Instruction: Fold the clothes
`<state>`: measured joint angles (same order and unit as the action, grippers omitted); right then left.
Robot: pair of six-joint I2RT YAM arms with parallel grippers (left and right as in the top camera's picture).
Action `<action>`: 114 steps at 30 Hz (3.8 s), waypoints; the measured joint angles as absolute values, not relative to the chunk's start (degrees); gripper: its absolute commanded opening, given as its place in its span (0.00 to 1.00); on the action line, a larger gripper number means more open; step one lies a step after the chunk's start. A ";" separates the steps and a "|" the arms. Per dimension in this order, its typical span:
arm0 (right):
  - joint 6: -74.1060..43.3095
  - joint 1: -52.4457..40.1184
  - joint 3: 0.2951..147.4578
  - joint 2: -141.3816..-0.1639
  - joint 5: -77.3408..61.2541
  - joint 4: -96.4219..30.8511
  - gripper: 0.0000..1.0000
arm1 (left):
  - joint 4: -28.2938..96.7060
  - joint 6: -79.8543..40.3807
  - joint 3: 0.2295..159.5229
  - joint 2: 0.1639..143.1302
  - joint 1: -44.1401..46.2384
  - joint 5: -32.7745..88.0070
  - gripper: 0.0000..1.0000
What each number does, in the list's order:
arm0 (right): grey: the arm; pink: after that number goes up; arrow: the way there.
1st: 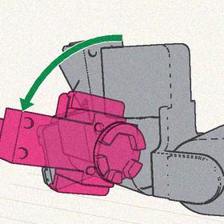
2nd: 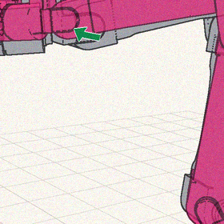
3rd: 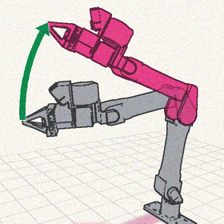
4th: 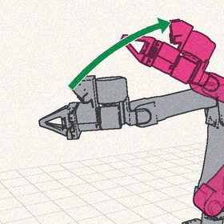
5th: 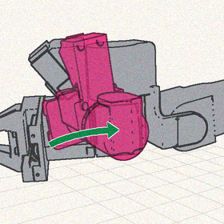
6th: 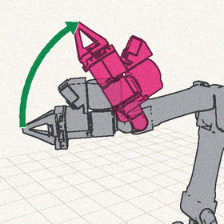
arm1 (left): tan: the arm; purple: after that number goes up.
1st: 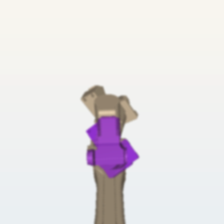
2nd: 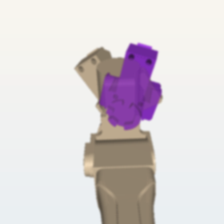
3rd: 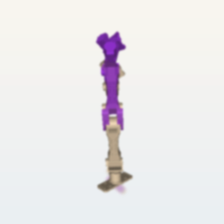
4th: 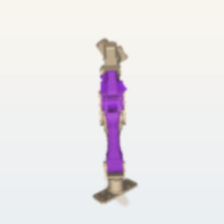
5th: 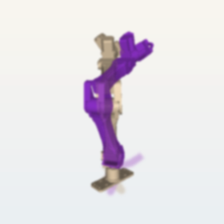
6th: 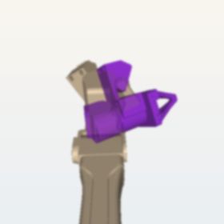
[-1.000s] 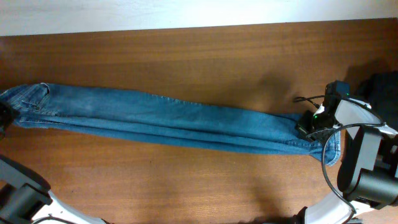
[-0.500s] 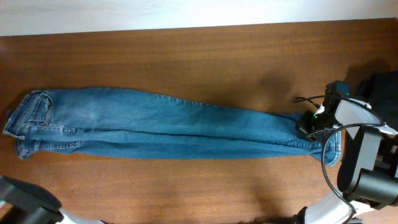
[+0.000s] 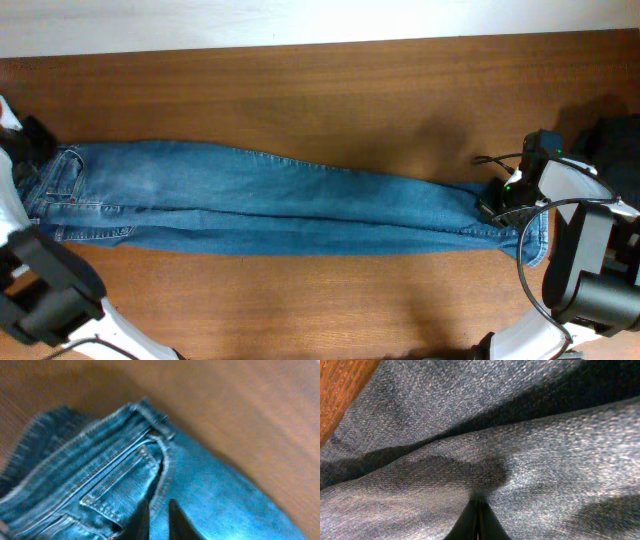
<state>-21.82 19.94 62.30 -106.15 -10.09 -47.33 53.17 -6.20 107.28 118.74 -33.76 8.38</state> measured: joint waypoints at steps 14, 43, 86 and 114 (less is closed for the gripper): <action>-21.82 19.94 62.30 -106.15 -9.96 -47.20 0.05 | 59.27 -8.80 107.13 131.94 -36.29 1.02 0.01; -21.54 19.94 62.30 -106.15 -10.22 -47.20 0.15 | 75.81 -14.13 124.62 134.61 -39.18 2.92 0.59; -21.54 19.94 63.29 -105.80 -8.27 -48.53 0.99 | 77.82 -14.39 126.87 134.61 -38.85 8.84 0.99; -21.63 19.94 63.29 -105.80 -8.43 -48.47 0.99 | 78.22 -14.39 126.87 134.61 -38.85 8.84 0.99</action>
<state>-21.63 19.94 63.29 -105.80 -8.43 -48.47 78.22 -14.39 126.87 134.61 -38.85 8.84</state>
